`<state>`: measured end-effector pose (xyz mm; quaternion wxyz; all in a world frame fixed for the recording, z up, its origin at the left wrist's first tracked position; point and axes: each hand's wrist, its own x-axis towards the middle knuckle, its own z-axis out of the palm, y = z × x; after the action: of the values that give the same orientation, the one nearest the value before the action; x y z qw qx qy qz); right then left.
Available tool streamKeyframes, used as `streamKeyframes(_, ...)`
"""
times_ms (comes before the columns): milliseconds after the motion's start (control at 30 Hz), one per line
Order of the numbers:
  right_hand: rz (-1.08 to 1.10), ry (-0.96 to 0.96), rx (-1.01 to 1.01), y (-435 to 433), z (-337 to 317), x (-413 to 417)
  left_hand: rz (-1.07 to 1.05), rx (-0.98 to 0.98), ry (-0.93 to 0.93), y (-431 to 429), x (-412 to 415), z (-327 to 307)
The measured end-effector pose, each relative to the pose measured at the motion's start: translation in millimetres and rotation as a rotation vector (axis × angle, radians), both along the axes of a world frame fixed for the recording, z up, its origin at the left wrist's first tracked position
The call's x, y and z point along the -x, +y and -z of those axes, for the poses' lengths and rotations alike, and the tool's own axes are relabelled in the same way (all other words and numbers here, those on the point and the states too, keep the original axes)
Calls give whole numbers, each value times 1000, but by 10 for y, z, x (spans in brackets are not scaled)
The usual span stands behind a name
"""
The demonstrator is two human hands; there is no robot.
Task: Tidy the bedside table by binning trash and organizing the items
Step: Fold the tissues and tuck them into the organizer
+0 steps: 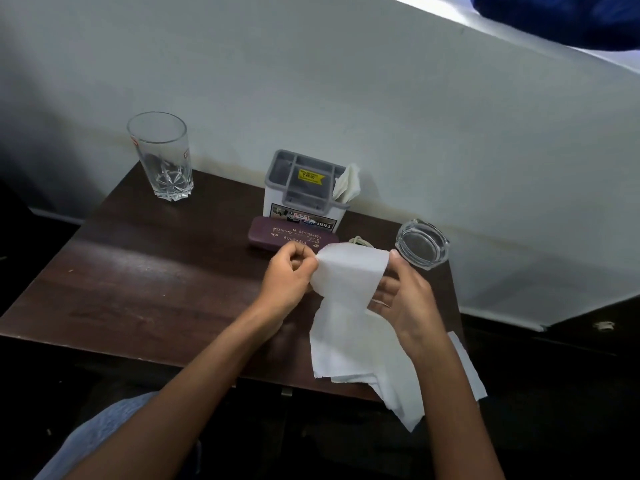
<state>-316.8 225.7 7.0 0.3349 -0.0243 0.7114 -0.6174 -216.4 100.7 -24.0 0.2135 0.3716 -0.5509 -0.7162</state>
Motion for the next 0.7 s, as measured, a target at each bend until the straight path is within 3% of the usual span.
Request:
streamKeyframes(167, 108, -56, 165, -56, -16, -21, 70, 225, -81, -4, -39, 15)
streamKeyframes(267, 67, -18, 181, -45, -48, -36, 90, 245, -92, 1, -43, 42)
streamKeyframes(333, 6, 70, 135, -28, -70, -49, 101, 101, -68, 19, -42, -4)
streamKeyframes(400, -34, 86, 113, -16, -94, -54, 150, -183, -58, 34, -43, -53)
streamKeyframes(533, -120, 100, 90, -7, -114, -48, 414, -563, 21, 57, -60, -79)
streamKeyframes(600, -149, 137, 54, 0, -97, -43, 490, -660, 85, 103, -66, -89)
streamKeyframes(700, -173, 206, -22, 37, -69, -4, 429, -612, 80, 181, -56, -70)
